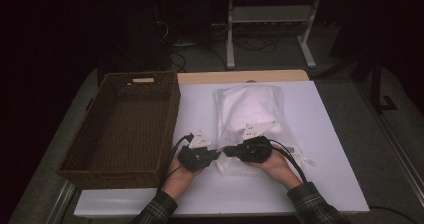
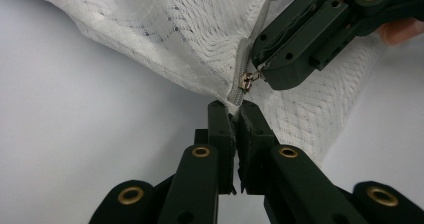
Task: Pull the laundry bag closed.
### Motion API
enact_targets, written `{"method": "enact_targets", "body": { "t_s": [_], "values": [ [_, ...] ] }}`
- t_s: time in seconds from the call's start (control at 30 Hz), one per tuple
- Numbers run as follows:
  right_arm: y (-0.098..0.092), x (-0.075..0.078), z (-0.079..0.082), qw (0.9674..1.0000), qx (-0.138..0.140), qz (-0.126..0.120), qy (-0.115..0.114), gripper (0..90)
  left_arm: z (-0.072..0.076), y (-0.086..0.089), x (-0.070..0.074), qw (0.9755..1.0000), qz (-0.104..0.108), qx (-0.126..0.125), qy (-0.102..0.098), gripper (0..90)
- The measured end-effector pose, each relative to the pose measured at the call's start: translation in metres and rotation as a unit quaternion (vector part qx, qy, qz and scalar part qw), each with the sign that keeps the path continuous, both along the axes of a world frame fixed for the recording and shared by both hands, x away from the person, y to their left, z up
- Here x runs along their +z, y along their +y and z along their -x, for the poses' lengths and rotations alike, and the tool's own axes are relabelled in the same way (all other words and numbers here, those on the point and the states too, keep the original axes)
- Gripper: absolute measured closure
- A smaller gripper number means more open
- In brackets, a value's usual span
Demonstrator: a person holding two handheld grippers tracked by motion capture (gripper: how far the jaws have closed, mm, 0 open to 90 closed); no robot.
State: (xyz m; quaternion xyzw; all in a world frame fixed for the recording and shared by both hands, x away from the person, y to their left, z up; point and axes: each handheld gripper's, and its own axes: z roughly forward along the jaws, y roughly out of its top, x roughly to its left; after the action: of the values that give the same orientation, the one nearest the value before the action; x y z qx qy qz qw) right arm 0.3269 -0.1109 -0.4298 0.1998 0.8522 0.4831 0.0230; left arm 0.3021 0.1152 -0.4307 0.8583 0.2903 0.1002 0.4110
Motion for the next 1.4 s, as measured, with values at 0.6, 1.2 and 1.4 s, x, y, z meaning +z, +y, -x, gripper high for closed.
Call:
{"method": "enact_targets", "body": {
  "t_s": [0.6, 1.2, 1.4],
  "values": [
    [-0.026, 0.002, -0.001, 0.9994, -0.035, 0.003, -0.005, 86.5, -0.002, 0.006, 0.0, 0.9999, 0.002, 0.014, 0.007, 85.9],
    [-0.053, 0.002, -0.002, 0.9977, -0.067, -0.003, -0.006, 86.4, -0.003, 0.008, -0.002, 0.9996, -0.002, 0.026, 0.015, 85.9],
    [-0.066, 0.001, -0.002, 0.997, -0.077, -0.007, -0.004, 86.4, -0.005, 0.009, -0.003, 0.9992, -0.008, 0.034, 0.016, 85.9]
  ]
}}
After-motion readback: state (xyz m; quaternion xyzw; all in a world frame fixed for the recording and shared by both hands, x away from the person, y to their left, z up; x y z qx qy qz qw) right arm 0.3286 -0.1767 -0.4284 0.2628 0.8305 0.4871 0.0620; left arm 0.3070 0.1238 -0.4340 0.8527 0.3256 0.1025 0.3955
